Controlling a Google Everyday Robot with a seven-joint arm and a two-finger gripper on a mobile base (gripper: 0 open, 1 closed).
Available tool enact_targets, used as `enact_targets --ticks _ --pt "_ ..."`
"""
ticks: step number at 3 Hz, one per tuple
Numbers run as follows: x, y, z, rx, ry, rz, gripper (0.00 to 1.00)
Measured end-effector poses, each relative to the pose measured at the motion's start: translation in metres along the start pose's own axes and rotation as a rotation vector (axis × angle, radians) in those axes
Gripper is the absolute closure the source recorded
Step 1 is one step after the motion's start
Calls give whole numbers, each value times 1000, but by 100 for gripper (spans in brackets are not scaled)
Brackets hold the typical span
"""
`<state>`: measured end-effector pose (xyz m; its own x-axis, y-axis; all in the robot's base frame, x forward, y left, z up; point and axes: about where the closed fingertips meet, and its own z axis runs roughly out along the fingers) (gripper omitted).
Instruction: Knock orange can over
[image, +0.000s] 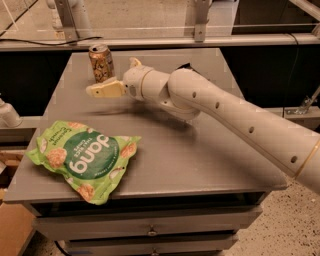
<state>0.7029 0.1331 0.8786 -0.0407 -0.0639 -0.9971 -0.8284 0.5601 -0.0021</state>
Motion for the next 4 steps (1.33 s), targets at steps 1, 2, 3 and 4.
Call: enact_targets --ticks 1,2,3,4 --pt "3 -6 26 8 -32 17 0" --pt "0 -8 50 14 -53 27 0" --pt "-4 -8 66 12 -57 28 16" --pt "-11 -7 77 5 -60 25 39"
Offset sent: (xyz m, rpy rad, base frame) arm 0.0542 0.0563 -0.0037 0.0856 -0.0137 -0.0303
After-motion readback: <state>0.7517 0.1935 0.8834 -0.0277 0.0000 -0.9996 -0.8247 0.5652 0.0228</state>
